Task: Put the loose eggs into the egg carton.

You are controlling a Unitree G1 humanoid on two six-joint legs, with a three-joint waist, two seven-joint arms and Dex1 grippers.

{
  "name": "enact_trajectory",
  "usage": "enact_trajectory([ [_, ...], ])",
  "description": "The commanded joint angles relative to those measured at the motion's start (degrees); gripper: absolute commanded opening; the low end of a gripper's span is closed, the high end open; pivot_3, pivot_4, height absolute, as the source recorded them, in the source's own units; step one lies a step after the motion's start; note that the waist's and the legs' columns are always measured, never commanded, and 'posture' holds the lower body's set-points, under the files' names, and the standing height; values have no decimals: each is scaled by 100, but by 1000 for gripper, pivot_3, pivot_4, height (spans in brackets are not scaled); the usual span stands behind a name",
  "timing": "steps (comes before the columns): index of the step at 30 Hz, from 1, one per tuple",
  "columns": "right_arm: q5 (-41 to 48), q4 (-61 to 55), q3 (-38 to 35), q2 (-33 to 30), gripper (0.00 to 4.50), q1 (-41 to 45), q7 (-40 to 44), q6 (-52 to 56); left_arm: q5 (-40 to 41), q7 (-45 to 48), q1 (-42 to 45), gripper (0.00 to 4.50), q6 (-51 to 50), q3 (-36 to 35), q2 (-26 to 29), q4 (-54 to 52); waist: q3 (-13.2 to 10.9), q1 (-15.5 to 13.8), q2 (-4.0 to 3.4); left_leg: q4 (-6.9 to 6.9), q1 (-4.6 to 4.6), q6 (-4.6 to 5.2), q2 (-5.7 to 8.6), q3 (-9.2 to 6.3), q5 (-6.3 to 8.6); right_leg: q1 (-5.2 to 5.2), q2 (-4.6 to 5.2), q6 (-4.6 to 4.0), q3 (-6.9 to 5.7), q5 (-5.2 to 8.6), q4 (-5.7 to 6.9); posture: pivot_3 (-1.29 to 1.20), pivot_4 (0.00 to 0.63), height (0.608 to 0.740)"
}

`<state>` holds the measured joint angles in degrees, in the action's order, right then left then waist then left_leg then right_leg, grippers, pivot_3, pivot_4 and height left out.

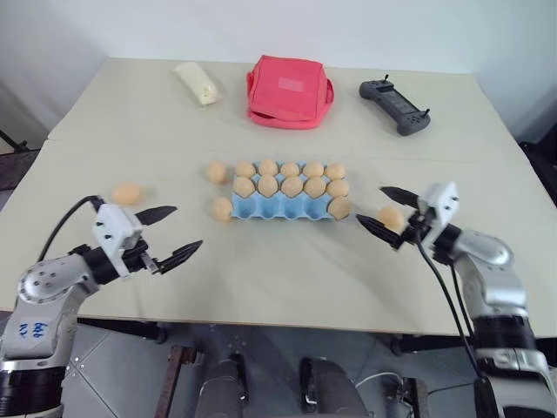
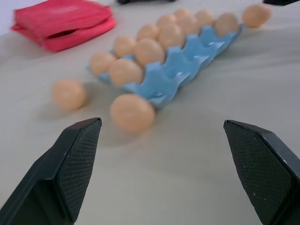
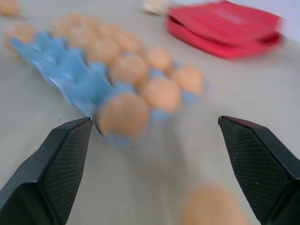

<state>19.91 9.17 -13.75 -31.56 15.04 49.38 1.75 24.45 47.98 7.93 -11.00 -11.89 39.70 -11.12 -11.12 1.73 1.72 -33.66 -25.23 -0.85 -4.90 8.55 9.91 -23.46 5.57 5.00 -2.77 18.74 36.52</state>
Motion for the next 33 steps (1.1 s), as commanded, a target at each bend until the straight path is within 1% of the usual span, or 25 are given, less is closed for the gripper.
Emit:
enact_trajectory([
  [1, 57, -419, -469, 1, 4500, -468, -523, -43, -135, 78, 250, 4454, 119, 362, -137, -105, 0, 9, -1, -8, 1, 0, -1, -1, 0, 3, -3, 2, 0, -1, 2, 0, 150, 740],
  [6, 94, -443, -475, 43, 4500, -915, -625, -36, -103, 104, 340, 4454, -14, 592, -254, -76, 2, 132, -4, -23, 11, 6, -6, -3, -1, 13, -12, 0, 7, -22, 5, 0, 150, 740],
  [9, 75, -221, -384, 36, 4500, -821, -564, -94, -142, 117, 343, 4454, 33, 653, -277, -75, 2, 160, -4, -29, 11, 13, -6, -6, -5, 14, -13, 1, 8, -29, 9, 0, 150, 740],
  [15, -177, 824, 27, -86, 4500, 215, -155, -336, -179, 96, 259, 4454, 117, 565, -270, -100, 2, 180, -4, -38, 12, 22, -4, -5, -11, 15, -11, 2, 11, -39, 8, 0, 150, 740],
  [19, -416, 1930, 346, -60, 4500, 1136, 126, -537, -173, -9, -2, 4454, 144, 378, -253, -266, 2, 193, -4, -39, 8, 23, -4, -4, -12, 13, -8, 0, 13, -40, 5, 0, 150, 740],
  [22, -509, 2788, 422, 54, 4500, 1706, 184, -721, -169, -106, -222, 4454, 158, 256, -258, -406, 2, 176, -4, -34, 5, 21, -6, -5, -11, 9, -9, 0, 12, -40, 3, 0, 150, 740],
  [25, -636, 3432, 561, 99, 3895, 2091, 397, -870, -146, -196, -435, 4500, 146, 137, -272, -572, 2, 154, -5, -31, 0, 20, -6, -4, -12, 6, -8, -1, 9, -39, 0, 0, 150, 740],
  [26, -677, 3574, 596, 99, 3487, 2166, 479, -945, -144, -215, -492, 4500, 142, 106, -273, -614, 2, 152, -5, -31, -1, 20, -3, -2, -12, 6, -6, -1, 10, -39, 0, 0, 150, 740],
  [27, -698, 3699, 607, 106, 3263, 2237, 520, -1018, -146, -234, -528, 4500, 136, 86, -273, -642, 2, 151, -4, -31, 0, 21, -2, -2, -12, 7, -5, -1, 10, -39, 0, 0, 150, 740],
  [31, -650, 3911, 603, 161, 1988, 2498, 724, -1163, -132, -286, -571, 4500, 111, 40, -269, -722, 2, 167, -5, -35, 0, 22, -1, -2, -11, 8, -3, 6, 10, -43, 0, 0, 150, 740],
  [32, -579, 3786, 620, 181, 1759, 2524, 872, -1057, -130, -293, -575, 4500, 110, 25, -271, -723, 2, 169, -5, -36, 1, 22, -2, -2, -12, 9, -3, 8, 11, -44, 1, 0, 150, 740],
  [33, -513, 3635, 634, 198, 1759, 2526, 998, -961, -129, -294, -584, 4500, 116, 13, -270, -720, 2, 171, -5, -36, 2, 22, -3, -2, -12, 8, -1, 9, 11, -45, 2, 0, 150, 740],
])
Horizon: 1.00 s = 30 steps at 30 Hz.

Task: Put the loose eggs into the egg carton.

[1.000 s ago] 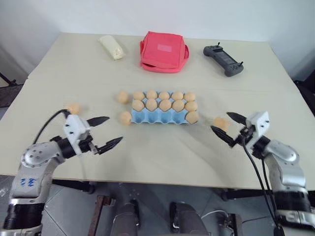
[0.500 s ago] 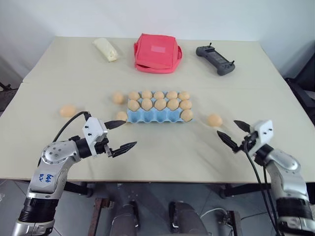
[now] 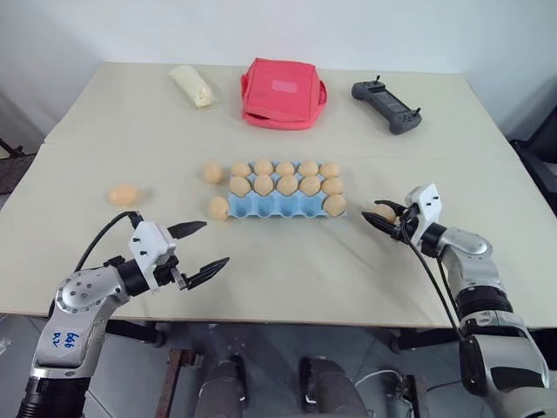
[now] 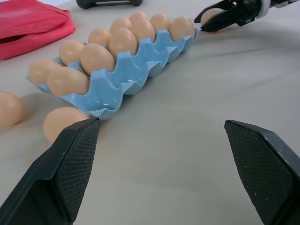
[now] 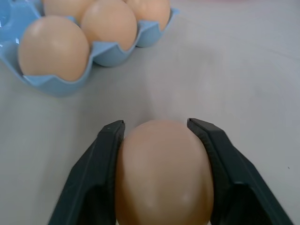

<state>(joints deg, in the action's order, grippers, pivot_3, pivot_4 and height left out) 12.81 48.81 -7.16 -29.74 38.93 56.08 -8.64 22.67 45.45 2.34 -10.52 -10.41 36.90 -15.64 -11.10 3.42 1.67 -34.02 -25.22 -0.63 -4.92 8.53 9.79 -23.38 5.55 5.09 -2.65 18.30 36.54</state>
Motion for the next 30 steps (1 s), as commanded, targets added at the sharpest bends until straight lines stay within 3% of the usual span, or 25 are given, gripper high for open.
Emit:
enact_trajectory([
  [1, 326, -724, 23, 72, 1759, 117, 482, 258, 51, -33, -62, 4500, 88, -165, 14, -246, 0, 9, 0, 0, 0, 0, -4, 0, 0, 0, 0, 0, 0, 0, 0, 0, 150, 740],
  [5, 539, -1966, 253, 324, 1759, 104, 624, 857, 69, -16, -109, 4500, 106, -232, 22, -148, 0, 70, -2, 1, 0, -1, -32, 2, 0, -4, -6, -3, 2, 1, 11, 0, 150, 740],
  [9, 206, -2614, 692, 623, 1759, 282, 169, 1341, 49, -12, -145, 4500, 120, -252, 8, -46, 1, 95, -2, 1, 1, -4, -38, 2, 0, -12, -7, -10, -2, 5, 25, 0, 150, 740],
  [17, -421, -1990, 1287, 1403, 1759, 843, -546, 1284, 71, -63, -304, 4500, 40, -342, 30, -165, 1, 140, -2, 13, -3, -8, -40, 7, 1, -24, -2, -20, -3, 8, 25, 0, 150, 740],
  [25, -158, -2307, 1155, 1110, 4419, 726, -211, 1460, 123, -96, -670, 4500, -66, -685, 139, -309, 1, 124, -2, 21, -15, -12, -39, 17, 5, -31, 3, -21, -15, 9, 4, 0, 150, 740],
  [30, 427, -3146, 1051, 638, 4472, 171, 705, 1568, 163, -151, -1061, 4500, -62, -1146, 112, -172, 1, 122, -2, 28, -10, -15, -45, 16, 7, -28, -2, -22, -19, 10, -1, 0, 150, 740],
])
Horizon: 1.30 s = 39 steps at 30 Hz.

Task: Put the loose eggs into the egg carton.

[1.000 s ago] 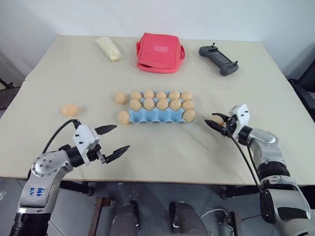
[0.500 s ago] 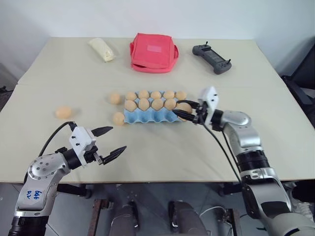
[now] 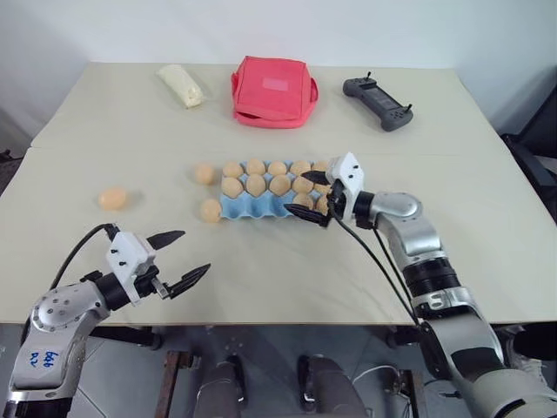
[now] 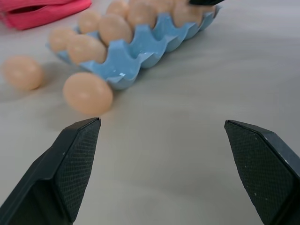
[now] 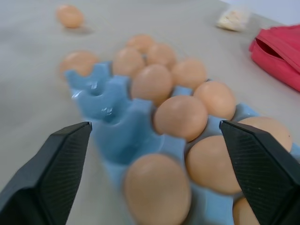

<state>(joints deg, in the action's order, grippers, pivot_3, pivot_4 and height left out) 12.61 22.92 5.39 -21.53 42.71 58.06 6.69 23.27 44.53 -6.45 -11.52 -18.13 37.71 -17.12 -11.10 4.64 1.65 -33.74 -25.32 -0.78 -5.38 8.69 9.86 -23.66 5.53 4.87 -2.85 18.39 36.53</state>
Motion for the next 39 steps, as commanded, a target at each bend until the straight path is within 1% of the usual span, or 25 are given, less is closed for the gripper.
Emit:
enact_trajectory([
  [1, 618, -726, -274, -293, 4472, -358, 748, -14, 86, -75, -304, 4500, 97, -540, 15, 97, 0, 2, 0, 0, 0, 0, 0, 0, 0, 0, 0, 0, 0, 0, 0, 0, 150, 740],
  [4, 862, -939, -448, -609, 4472, -770, 1330, -413, 111, -150, -608, 4500, 154, -987, -51, 417, 0, 27, 0, 1, 4, 0, -3, 1, 1, 1, -1, 0, 0, 0, -1, 0, 150, 740],
  [6, 783, -911, -393, -867, 4472, -978, 1643, -666, 152, -210, -737, 4500, 161, -1187, -107, 540, 0, 19, 0, 0, 7, 0, -4, 2, 2, 2, -2, -2, -1, 1, -2, 0, 150, 740],
  [8, 912, -910, -388, -1071, 4472, -1132, 1958, -538, 216, -178, -811, 4500, 193, -1293, -158, 582, 0, 14, 0, -1, 7, -1, -3, 2, 3, 3, 0, -3, -2, 1, -6, 0, 150, 740],
  [10, 950, -849, -435, -1195, 4472, -1254, 2105, -587, 192, -182, -839, 4500, 250, -1312, -184, 601, 0, 14, 1, -2, 7, 0, -4, 1, 3, 3, 0, -10, -1, 5, -9, 0, 150, 740],
  [12, 887, -826, -462, -1225, 4472, -1316, 2078, -729, 178, -285, -736, 4500, 226, -1240, -226, 596, 0, 13, 1, -1, 7, -1, -4, 1, 4, 4, 0, -49, 0, 18, -14, 0, 150, 740],
  [14, 889, -860, -472, -1232, 4472, -1357, 2057, -712, 158, -331, -607, 4500, 201, -1105, -241, 570, 0, 13, 1, -1, 7, -1, -6, 1, 4, 4, 0, -68, 1, 18, -23, 0, 150, 740],
  [17, 902, -935, -478, -1236, 4472, -1418, 2017, -679, 142, -323, -185, 4500, 139, -724, -280, 589, 0, -1, 0, 2, 7, -1, -6, 1, 4, 10, -2, -73, 2, 15, -38, 0, 150, 740],
  [19, 890, -987, -468, -1228, 4472, -1446, 1984, -686, -2, -264, 263, 4500, 186, -387, -268, 847, 0, -18, 0, 2, 5, 0, -5, 2, 4, 14, -1, -66, 1, 9, -44, 0, 150, 740],
  [23, 864, -1122, -467, -1198, 4472, -1497, 1860, -718, -387, -90, 1306, 4500, 422, 258, -202, 1733, 0, -65, 0, -1, 5, 0, -4, 4, 3, 17, -3, -42, -1, -5, -47, 0, 150, 740],
  [25, 871, -1257, -459, -1194, 4472, -1538, 1791, -683, -627, 25, 1812, 4500, 612, 531, -172, 2274, 0, -78, 0, -1, 4, 1, -5, 5, 3, 13, -8, 4, -1, -30, -47, 0, 150, 740],
  [31, 910, -1621, -439, -1153, 4472, -1624, 1540, -532, -943, 632, 3087, 4500, 1216, 1052, -201, 3874, 0, -151, 1, -10, 3, -4, -4, 29, 6, 4, -14, 4, -33, -30, -45, 0, 150, 740],
  [34, 944, -1816, -443, -1142, 4472, -1695, 1424, -431, -1063, 945, 3575, 4500, 1538, 1242, -244, 4580, 0, -175, 1, -22, 1, 0, -5, 31, 10, 3, -13, 3, -53, -29, -41, 0, 150, 740],
  [39, 979, -2023, -460, -1135, 4472, -1790, 1260, -318, -1312, 1091, 4400, 4500, 2046, 1477, -478, 5809, 0, -212, 1, -45, 0, 8, 3, 34, 16, 6, -13, 8, -63, -32, -29, 0, 150, 740],
])
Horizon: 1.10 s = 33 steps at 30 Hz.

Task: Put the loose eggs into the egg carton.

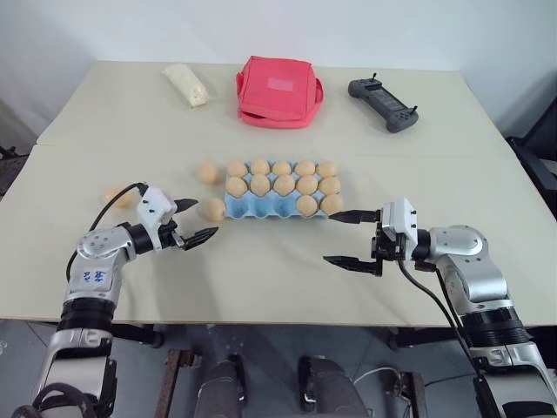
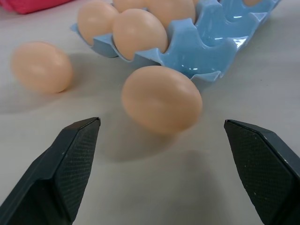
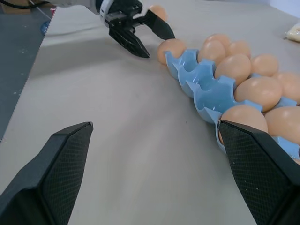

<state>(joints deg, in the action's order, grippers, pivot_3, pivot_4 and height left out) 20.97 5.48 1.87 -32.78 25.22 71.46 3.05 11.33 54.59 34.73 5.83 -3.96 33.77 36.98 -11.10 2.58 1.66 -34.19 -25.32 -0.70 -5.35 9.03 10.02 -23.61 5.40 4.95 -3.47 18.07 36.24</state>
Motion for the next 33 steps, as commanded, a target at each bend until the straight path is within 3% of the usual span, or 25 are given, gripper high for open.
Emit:
enact_trajectory([
  [1, 145, -309, -108, -13, 4472, -56, -102, 60, -164, 93, 415, 4500, 408, 94, -142, 612, 0, -20, 0, -2, 0, 1, 2, 0, 0, 0, -1, 1, 0, -1, 3, 0, 150, 740],
  [6, 151, -447, -133, -21, 4472, -163, -215, 110, -282, 55, 824, 4500, 906, 92, -432, 1439, 0, -83, 1, -13, -1, 8, 5, 0, 1, 0, -1, 3, -4, -1, 12, 0, 150, 740],
  [9, 141, -414, -151, -27, 4500, -239, -231, 45, -303, 77, 835, 3890, 1100, 66, -488, 1587, 0, -88, 1, -23, -2, 23, 3, 5, -1, -2, 0, 3, -22, -1, 22, 0, 150, 740],
  [13, 127, -310, -151, -6, 4500, -324, -214, -75, -134, 68, 683, 2601, 1215, -125, -402, 1461, 0, -91, 1, -44, -3, 24, -1, 5, 4, 0, 0, 3, -27, -1, 33, 0, 150, 740],
  [15, 110, -264, -135, 14, 4500, -352, -211, -127, -5, 145, 560, 2215, 1173, -244, -333, 1269, 0, -79, 1, -51, -2, 18, -1, 5, 10, 1, 2, 3, -27, -2, 38, 0, 150, 740],
  [26, 54, -232, 4, 114, 4500, -309, -247, -111, 752, 468, -642, 2215, -442, -243, -96, -2034, 0, -112, 0, -71, -2, 15, -22, 3, 12, 3, 3, -2, -28, 1, 66, 0, 150, 740],
  [31, 25, -428, -99, -51, 4500, -383, -431, 188, 379, 241, 68, 2215, -576, 373, -787, -1821, 0, -135, 0, -89, -3, 24, -17, 3, 12, 14, 16, -5, -30, -12, 56, 0, 150, 740],
  [33, 30, -541, -253, -129, 4500, -462, -584, 212, 77, 61, 517, 2215, -396, 609, -1097, -1283, 0, -117, 0, -89, -9, 32, -6, 8, 12, 17, 12, -16, -23, -22, 28, 0, 150, 740],
])
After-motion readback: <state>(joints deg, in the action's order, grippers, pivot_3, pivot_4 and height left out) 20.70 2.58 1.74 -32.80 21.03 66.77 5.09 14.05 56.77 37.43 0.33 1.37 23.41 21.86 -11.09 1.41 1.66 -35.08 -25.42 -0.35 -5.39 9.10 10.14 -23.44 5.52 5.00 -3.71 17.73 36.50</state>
